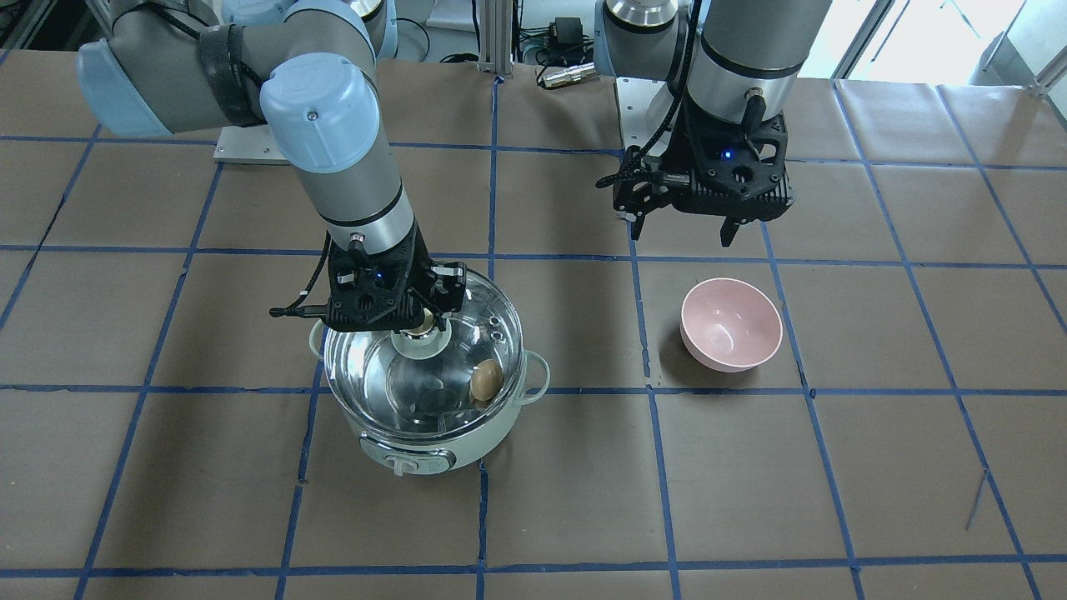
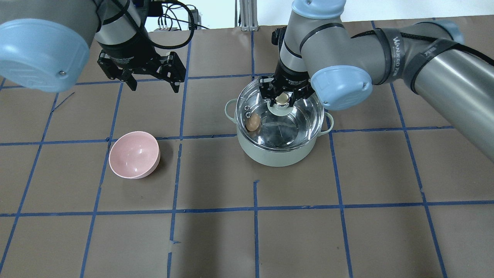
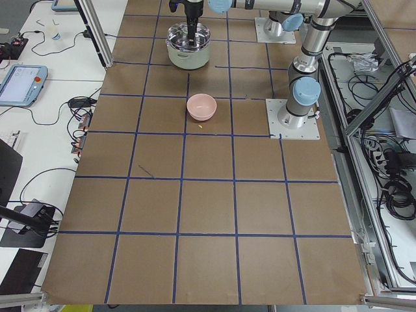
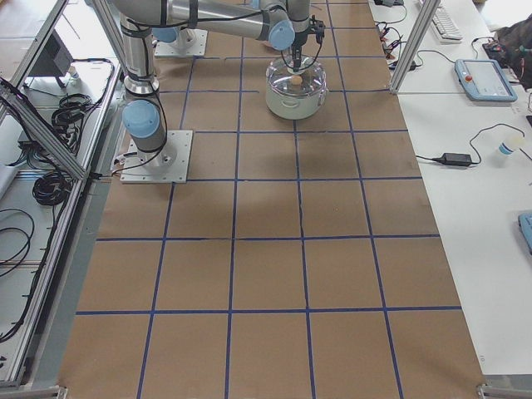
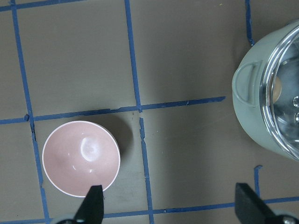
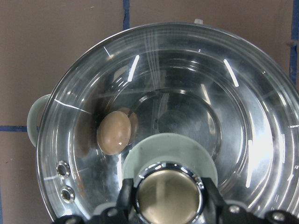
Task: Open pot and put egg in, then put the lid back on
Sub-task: 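Move the held lid back over the pot with the right gripper, then lower the lid onto the pot and open the right gripper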
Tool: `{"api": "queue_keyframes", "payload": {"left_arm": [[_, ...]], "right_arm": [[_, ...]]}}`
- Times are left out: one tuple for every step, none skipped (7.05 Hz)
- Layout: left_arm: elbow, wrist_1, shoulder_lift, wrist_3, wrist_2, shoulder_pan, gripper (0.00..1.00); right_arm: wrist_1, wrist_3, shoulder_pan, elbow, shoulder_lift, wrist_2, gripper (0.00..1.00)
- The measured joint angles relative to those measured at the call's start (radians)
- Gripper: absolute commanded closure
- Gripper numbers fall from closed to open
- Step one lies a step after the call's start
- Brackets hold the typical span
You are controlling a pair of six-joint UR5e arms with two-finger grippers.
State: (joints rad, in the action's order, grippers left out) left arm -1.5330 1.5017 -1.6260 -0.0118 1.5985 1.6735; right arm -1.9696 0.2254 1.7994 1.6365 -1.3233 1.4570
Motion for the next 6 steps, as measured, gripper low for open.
{"api": "queue_keyframes", "payload": {"left_arm": [[0.001, 0.0, 0.0, 0.0, 0.0, 0.0, 0.0], [0.0, 0.0, 0.0, 0.0, 0.0, 0.0, 0.0], [0.0, 0.0, 0.0, 0.0, -0.002, 0.0, 0.0], [0.0, 0.0, 0.0, -0.001, -0.002, 0.0, 0.0], [0.0, 0.0, 0.0, -0.001, -0.003, -0.001, 0.0], [-0.001, 0.001, 0.0, -0.002, -0.004, -0.002, 0.0]], "right_arm": [[-0.002, -0.001, 0.0, -0.001, 0.001, 0.001, 0.34], [-0.009, -0.002, 0.0, -0.002, 0.003, 0.003, 0.31], [-0.017, -0.001, 0.0, -0.002, 0.005, 0.004, 0.29], [-0.021, 0.002, 0.0, -0.003, 0.005, 0.006, 0.28], [-0.022, 0.004, -0.001, -0.006, 0.005, 0.007, 0.13], [-0.022, 0.003, -0.006, -0.009, 0.003, 0.01, 0.03]]}}
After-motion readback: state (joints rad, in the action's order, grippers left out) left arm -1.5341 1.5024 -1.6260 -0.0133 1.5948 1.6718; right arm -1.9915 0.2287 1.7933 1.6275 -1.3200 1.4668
